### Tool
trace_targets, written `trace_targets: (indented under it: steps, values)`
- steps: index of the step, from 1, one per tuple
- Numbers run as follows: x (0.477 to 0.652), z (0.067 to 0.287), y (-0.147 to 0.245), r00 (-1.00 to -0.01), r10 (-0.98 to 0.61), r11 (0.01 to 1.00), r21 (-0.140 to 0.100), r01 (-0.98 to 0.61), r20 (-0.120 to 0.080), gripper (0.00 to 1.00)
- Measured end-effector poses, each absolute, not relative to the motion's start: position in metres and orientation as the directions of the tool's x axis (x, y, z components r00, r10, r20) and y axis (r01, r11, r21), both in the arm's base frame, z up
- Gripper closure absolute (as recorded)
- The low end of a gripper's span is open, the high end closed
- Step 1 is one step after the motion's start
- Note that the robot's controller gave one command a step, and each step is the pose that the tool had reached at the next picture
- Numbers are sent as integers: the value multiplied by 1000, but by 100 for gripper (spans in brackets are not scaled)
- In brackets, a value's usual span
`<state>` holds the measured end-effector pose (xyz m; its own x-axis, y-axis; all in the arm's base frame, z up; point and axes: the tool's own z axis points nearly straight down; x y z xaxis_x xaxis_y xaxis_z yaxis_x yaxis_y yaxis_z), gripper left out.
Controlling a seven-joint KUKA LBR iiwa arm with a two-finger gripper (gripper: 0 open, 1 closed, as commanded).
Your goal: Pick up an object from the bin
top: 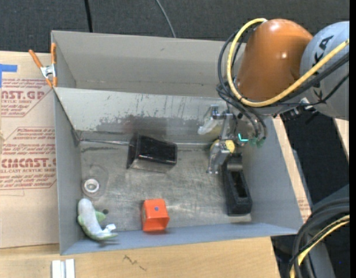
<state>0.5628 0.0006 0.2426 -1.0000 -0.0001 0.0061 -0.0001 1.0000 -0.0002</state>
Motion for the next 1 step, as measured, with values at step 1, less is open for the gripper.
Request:
trace_targets:
  steps: [1]
  values:
    - [564,247,1,-1000,0,1000,0,0,-2,0]
